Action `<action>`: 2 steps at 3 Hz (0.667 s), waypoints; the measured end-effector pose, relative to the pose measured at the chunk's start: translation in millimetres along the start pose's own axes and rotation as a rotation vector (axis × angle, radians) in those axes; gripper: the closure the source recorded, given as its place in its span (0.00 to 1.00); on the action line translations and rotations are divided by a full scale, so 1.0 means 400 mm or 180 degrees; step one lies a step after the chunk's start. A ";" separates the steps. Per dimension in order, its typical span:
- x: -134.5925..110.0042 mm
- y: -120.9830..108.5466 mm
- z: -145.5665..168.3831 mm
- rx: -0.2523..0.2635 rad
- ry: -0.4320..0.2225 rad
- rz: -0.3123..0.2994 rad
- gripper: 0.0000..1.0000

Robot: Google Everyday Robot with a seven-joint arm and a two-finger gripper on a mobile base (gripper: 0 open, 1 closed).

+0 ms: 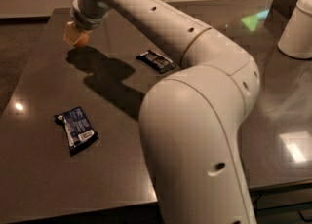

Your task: Move orange near rxbar chocolate

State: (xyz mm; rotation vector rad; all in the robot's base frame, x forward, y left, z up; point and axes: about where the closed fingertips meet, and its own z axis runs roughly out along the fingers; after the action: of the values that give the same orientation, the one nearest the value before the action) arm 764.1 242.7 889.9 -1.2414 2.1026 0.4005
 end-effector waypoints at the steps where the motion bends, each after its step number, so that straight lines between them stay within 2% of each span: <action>1: 0.046 -0.027 -0.072 0.0058 -0.0029 0.0032 1.00; 2: 0.134 -0.064 -0.141 0.0134 0.0054 0.0068 1.00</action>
Offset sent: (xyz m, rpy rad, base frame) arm -0.0316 -0.1498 0.0049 -0.0608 -0.0038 -0.0890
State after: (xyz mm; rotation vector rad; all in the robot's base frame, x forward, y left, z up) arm 746.6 163.0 897.4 -1.2029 2.1294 0.3544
